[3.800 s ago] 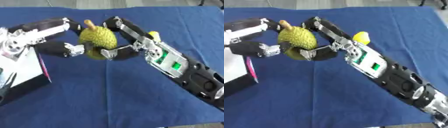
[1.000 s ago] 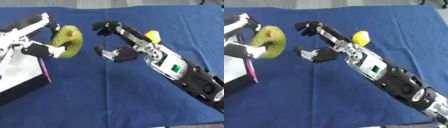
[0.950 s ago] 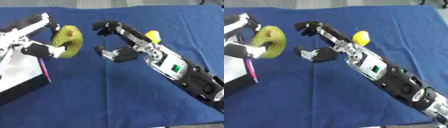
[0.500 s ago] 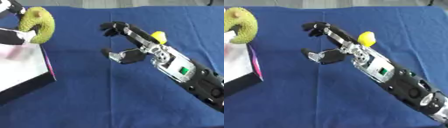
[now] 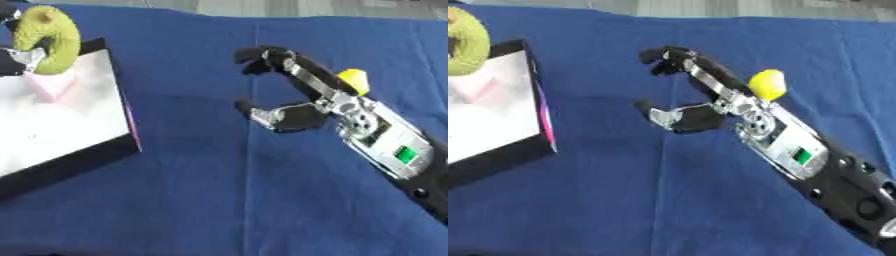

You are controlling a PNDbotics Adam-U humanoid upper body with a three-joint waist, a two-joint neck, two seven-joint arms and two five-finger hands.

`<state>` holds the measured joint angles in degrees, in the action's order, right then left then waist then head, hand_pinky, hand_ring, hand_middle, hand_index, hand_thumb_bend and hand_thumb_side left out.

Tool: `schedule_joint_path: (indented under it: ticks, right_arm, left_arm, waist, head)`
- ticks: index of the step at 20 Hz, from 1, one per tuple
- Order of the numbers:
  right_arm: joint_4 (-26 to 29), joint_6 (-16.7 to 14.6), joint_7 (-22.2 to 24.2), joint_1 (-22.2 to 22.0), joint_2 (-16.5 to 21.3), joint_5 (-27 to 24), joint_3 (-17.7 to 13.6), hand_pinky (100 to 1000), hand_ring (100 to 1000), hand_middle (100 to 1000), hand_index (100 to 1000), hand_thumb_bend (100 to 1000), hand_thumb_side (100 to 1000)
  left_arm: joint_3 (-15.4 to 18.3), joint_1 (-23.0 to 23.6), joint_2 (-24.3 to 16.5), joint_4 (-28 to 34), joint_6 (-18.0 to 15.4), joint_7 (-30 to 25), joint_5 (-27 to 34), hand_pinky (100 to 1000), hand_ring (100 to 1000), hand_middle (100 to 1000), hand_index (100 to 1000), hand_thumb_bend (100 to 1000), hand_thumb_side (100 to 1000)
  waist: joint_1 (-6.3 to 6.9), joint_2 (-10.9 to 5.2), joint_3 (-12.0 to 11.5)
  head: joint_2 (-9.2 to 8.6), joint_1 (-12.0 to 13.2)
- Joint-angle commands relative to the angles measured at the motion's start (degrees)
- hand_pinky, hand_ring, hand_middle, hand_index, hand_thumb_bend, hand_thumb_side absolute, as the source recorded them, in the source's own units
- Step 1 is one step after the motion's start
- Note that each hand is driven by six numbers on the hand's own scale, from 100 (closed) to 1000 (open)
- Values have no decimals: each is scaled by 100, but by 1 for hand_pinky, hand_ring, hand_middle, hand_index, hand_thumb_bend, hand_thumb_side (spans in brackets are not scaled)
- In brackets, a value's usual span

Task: Pick up the objects with one hand, pass them to the other hand, and then place them into the box on the other side of the table.

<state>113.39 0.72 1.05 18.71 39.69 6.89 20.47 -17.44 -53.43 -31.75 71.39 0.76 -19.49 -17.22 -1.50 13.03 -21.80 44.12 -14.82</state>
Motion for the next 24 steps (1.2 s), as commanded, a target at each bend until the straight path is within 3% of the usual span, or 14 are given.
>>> schedule_joint_path:
  ticks: [1, 5, 11, 15, 17, 19, 20, 24]
  right_arm:
    - [120, -29, 0, 33, 127, 77, -84, 828, 796, 828, 901, 280, 429]
    - [120, -39, 9, 20, 97, 141, -75, 829, 797, 828, 900, 281, 427]
    - [120, -59, 7, 0, 62, 213, -70, 829, 797, 828, 899, 284, 423]
    - [120, -80, -3, -5, 58, 248, -69, 829, 797, 829, 899, 286, 420]
    - [120, -87, -9, -8, 57, 257, -69, 830, 797, 829, 899, 286, 420]
    - [120, -90, -17, -13, 59, 258, -71, 829, 797, 829, 899, 286, 420]
    - [120, -90, -21, -14, 60, 256, -72, 829, 797, 828, 899, 286, 420]
    - [120, -94, -29, -17, 67, 242, -72, 829, 797, 828, 899, 286, 420]
  left_arm:
    - [180, -48, -277, -69, 20, 32, 30, 880, 491, 299, 328, 100, 161]
    - [269, 27, -311, -265, 79, -41, 5, 899, 516, 336, 382, 100, 204]
    - [411, 63, -292, -592, -32, -185, -177, 937, 572, 417, 470, 100, 193]
    - [424, 106, -321, -709, -216, -361, -385, 997, 709, 583, 710, 100, 170]
    - [434, 121, -336, -723, -304, -484, -537, 1000, 765, 643, 774, 137, 398]
    - [459, 127, -351, -716, -379, -555, -690, 1000, 781, 659, 792, 227, 502]
    - [471, 129, -359, -712, -406, -576, -761, 1000, 797, 675, 804, 318, 556]
    - [511, 144, -376, -678, -469, -620, -995, 1000, 808, 680, 807, 430, 606]
  waist:
    - [-1, -75, -1]
    - [-39, -73, -3]
    - [-83, -75, 1]
    - [-97, -72, 4]
    - [-100, -73, 6]
    - [-100, -75, 5]
    - [-98, -77, 5]
    - [-89, -82, 7]
  head:
    - [-85, 122]
    - [-97, 179]
    - [-115, 169]
    - [-115, 139]
    - [-109, 117]
    - [-104, 103]
    - [-102, 98]
    - [-93, 46]
